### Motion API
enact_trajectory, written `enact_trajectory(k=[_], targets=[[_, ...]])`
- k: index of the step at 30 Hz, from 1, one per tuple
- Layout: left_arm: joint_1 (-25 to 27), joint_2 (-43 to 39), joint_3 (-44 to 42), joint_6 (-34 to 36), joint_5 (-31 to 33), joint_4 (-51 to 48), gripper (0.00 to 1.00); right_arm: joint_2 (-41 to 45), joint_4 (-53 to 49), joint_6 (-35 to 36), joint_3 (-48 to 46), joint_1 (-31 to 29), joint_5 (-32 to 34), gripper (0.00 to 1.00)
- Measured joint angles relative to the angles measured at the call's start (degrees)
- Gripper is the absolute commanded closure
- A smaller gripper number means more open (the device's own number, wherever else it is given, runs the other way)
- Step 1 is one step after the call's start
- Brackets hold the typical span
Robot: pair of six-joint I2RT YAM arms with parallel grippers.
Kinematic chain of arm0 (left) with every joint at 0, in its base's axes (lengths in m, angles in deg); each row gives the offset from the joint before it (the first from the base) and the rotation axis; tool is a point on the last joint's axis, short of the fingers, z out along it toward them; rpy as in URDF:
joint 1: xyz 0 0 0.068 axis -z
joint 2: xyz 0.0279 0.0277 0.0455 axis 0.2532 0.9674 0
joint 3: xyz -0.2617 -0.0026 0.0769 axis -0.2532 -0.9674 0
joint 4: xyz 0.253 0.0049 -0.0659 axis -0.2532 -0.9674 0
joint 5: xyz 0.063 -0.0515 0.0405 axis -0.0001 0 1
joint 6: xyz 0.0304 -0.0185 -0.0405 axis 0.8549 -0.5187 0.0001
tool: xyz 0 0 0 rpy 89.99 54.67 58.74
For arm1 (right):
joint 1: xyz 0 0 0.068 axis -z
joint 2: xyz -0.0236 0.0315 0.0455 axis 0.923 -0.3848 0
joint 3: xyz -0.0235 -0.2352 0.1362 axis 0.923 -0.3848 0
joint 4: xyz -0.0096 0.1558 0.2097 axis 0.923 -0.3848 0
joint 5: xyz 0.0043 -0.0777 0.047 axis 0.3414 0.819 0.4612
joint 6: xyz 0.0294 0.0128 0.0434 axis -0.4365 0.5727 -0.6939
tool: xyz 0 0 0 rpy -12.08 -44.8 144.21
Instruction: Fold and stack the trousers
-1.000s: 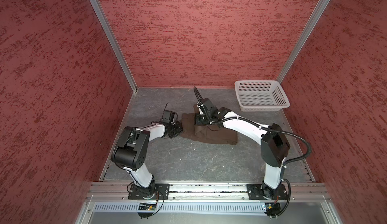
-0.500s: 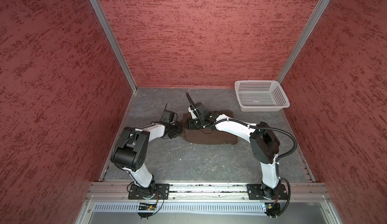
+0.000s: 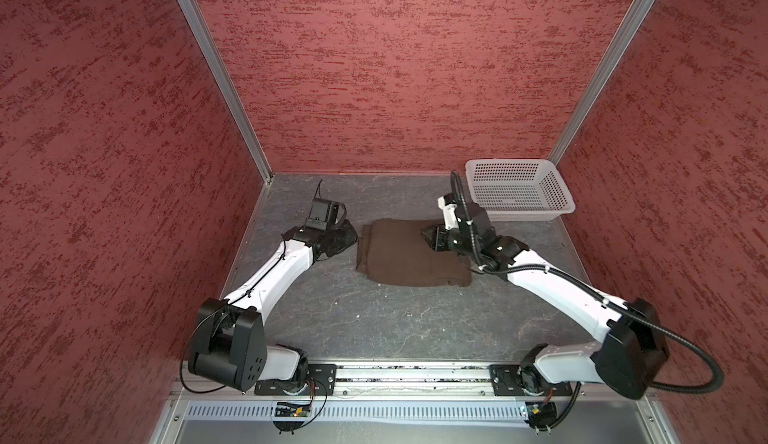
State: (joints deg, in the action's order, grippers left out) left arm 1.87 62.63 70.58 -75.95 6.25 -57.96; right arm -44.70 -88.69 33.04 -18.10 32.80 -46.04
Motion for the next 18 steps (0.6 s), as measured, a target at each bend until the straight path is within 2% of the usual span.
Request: enact_trajectory(k=[3, 11, 14, 18], targets=[[3.2, 3.5, 1.4, -0.2, 0.0, 0.4, 0.75, 2.2, 0.2, -0.7, -5.9, 1.6, 0.3, 0.71], [12.0, 22.5, 8.9, -1.1, -0.8, 0.5, 0.85, 4.5, 4.7, -2.9, -19.6, 7.2, -1.1, 0.79], [13.2, 25.9, 9.4, -1.6, -1.5, 1.1, 0.89, 3.4, 8.2, -4.2, -23.9, 8.8, -2.5, 0.82], [12.1, 28.5, 9.4, -2.4, -3.2, 2.3, 0.93, 1.5, 12.6, -6.7, -28.5, 9.0, -3.3, 0.83]])
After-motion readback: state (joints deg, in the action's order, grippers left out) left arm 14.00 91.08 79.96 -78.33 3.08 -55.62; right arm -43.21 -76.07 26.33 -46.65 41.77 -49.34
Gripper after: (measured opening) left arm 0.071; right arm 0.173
